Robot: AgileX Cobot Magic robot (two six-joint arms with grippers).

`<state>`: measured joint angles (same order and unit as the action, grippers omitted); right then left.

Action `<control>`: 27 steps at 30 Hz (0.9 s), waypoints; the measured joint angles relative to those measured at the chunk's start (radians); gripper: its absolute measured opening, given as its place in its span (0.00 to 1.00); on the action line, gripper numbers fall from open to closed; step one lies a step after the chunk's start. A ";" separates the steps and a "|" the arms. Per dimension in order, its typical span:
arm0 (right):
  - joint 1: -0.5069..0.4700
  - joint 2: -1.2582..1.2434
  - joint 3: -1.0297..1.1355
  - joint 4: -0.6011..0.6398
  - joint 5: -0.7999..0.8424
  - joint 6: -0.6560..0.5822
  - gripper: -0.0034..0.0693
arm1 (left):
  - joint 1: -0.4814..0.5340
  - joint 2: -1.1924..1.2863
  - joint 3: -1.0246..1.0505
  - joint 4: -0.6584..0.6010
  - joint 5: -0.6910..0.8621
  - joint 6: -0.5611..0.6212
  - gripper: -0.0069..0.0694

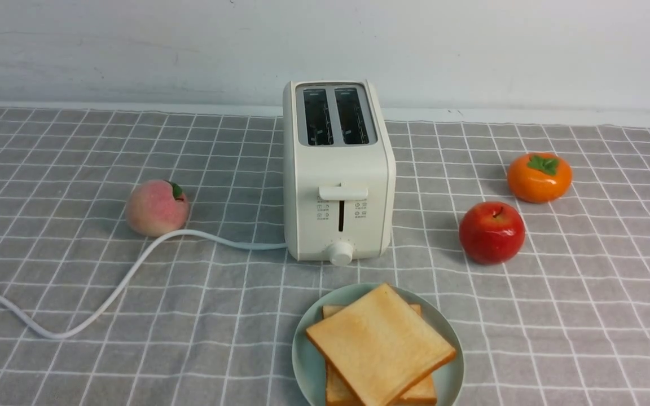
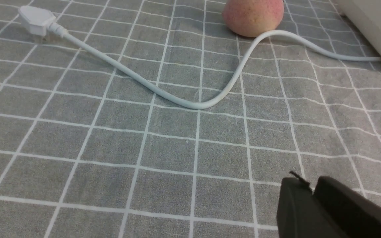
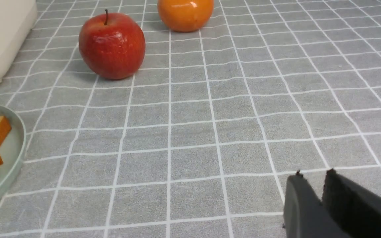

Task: Take toasted bread from bread machine on grey coffee table place on plate.

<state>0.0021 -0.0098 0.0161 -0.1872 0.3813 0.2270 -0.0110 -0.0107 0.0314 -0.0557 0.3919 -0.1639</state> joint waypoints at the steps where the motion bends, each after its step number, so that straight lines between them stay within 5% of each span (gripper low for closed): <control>1: -0.006 0.000 0.000 0.000 0.000 -0.006 0.20 | 0.000 0.000 0.000 0.000 0.001 0.000 0.18; 13: -0.016 0.000 -0.002 0.098 0.014 -0.186 0.22 | 0.000 0.000 0.000 0.000 0.002 0.000 0.19; 27: -0.016 0.000 -0.002 0.101 0.014 -0.206 0.24 | 0.000 0.000 0.000 -0.001 0.002 0.000 0.21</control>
<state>-0.0135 -0.0098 0.0141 -0.0858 0.3952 0.0213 -0.0110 -0.0107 0.0314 -0.0566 0.3938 -0.1639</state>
